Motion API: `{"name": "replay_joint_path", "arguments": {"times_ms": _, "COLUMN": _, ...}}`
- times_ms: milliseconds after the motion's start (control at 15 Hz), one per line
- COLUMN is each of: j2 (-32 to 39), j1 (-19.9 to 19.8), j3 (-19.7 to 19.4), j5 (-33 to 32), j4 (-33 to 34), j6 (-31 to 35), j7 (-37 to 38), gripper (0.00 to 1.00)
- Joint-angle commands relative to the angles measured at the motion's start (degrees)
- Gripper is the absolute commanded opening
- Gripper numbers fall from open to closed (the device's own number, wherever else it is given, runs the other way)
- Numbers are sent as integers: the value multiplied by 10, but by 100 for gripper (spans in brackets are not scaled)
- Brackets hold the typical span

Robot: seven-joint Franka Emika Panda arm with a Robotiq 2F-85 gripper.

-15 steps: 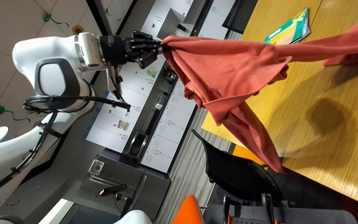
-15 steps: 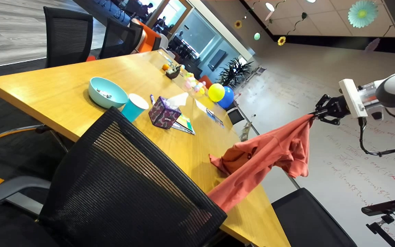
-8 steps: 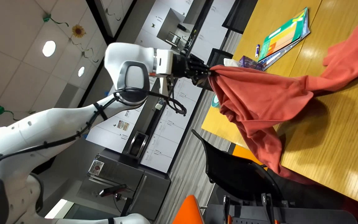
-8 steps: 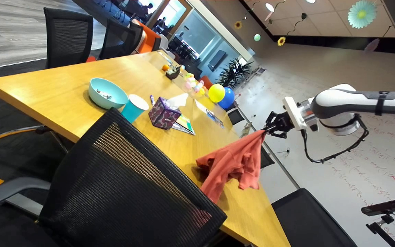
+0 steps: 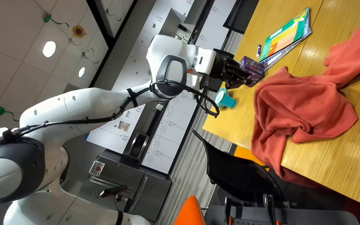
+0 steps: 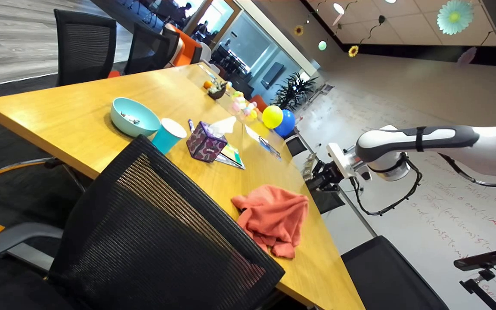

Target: Bunch up the peach sweatshirt

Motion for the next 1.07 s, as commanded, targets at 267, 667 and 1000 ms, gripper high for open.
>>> {"name": "replay_joint_path", "arguments": {"times_ms": 267, "j2": 10, "j1": 20, "j3": -5, "j5": 70, "j4": -12, "j6": -81, "j7": -154, "gripper": 95}}
{"name": "replay_joint_path", "arguments": {"times_ms": 667, "j2": 4, "j1": 48, "j3": -5, "j5": 64, "j4": -39, "j6": -166, "j7": -244, "gripper": 100}}
{"name": "replay_joint_path", "arguments": {"times_ms": 1000, "j2": 38, "j1": 79, "j3": 13, "j5": 66, "j4": -60, "j6": -117, "j7": -293, "gripper": 100}}
